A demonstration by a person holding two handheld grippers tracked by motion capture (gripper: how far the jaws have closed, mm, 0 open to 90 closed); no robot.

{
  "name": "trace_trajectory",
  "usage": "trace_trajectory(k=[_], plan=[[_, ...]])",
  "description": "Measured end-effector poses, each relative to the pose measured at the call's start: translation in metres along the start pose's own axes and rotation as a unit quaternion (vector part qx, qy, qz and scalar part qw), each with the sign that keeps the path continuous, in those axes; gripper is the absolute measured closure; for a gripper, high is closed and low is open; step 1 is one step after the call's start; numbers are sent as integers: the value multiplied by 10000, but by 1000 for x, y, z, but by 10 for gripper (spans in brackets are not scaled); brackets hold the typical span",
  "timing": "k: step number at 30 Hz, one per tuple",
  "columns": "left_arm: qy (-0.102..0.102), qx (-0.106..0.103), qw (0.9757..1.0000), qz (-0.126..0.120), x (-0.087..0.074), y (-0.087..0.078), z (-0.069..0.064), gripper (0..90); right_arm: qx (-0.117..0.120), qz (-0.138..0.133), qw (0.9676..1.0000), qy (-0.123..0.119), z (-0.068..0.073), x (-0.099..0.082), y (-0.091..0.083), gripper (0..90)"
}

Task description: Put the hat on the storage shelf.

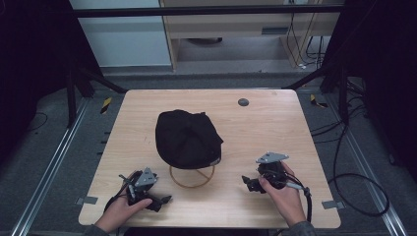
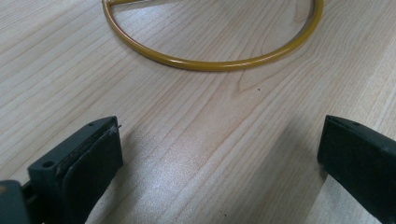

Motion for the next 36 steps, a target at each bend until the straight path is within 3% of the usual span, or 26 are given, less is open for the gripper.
trace_trajectory(k=[3, 4, 12, 19, 22, 25, 36], plan=[[0, 0, 10000, 1, 0, 0, 0, 0, -11, -56, 9999, 85, 2, -1, 8, 121], [0, 0, 10000, 1, 0, 0, 0, 0, 31, -85, 9997, 213, 4, -1, 14, 120], [-1, 0, 10000, 0, 0, 0, 0, 0, -43, -103, 9992, 374, 5, -2, 36, 116], [-1, 0, 10000, 0, 0, 0, 0, 0, -81, 52, 9994, 337, 10, -7, 50, 101], [-1, 0, 10000, 0, 0, 0, 0, 0, -186, -26, 9994, 281, 9, -7, 53, 101], [-1, -1, 10000, 1, 0, 0, 0, 0, -367, -139, 9992, 50, 9, -9, 57, 78], [6, -20, 10000, -6, 1, 1, 0, 0, -398, -176, 9990, 59, 10, -10, 58, 66]])
Point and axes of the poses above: each handheld gripper's, and its own axes: y roughly forward along the jaws, x roughly out of its top, z roughly to its left, the point moved 6 cm from there along y, roughly forward along the jaws, and after that the axes turned 10 degrees about -z, right-handed, at the moved point
